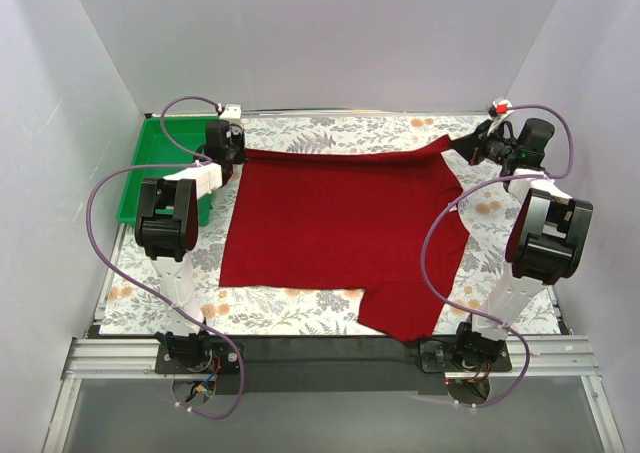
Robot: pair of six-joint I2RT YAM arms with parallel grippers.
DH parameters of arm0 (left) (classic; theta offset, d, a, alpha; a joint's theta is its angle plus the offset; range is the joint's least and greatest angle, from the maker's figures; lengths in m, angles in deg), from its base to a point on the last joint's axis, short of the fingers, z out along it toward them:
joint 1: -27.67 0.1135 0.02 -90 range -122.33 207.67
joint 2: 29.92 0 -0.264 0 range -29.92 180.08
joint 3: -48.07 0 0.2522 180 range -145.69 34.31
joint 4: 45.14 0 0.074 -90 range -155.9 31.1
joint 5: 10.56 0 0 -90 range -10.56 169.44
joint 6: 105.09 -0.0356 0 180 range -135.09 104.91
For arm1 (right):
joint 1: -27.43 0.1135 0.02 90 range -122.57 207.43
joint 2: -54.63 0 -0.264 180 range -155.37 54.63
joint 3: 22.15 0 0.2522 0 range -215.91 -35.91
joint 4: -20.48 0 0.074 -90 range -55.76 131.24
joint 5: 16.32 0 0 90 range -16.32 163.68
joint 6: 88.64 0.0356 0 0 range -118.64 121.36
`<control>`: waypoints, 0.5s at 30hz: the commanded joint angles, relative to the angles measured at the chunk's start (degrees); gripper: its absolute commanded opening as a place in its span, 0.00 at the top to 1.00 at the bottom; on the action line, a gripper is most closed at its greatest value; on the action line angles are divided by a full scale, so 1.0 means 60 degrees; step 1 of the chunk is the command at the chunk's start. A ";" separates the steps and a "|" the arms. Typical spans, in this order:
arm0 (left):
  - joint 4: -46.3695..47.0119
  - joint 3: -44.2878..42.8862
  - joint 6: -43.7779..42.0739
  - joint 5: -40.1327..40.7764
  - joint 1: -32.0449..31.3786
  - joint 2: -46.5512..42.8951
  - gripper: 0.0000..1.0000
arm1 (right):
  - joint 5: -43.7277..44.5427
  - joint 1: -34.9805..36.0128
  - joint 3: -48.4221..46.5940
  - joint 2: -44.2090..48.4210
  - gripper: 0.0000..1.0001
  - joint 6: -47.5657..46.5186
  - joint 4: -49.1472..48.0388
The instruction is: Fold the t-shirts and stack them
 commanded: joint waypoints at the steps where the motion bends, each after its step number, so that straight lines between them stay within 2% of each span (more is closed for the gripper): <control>1: 0.0101 -0.0009 -0.0090 0.0200 0.0092 -0.0860 1.00 | -0.0187 -0.0097 0.0174 0.0549 0.99 -0.0077 -0.0359; 15: 0.0291 0.0459 -0.0134 0.0346 0.0107 -0.1196 1.00 | -0.0304 -0.0185 0.0936 0.1164 0.99 -0.0121 -0.0373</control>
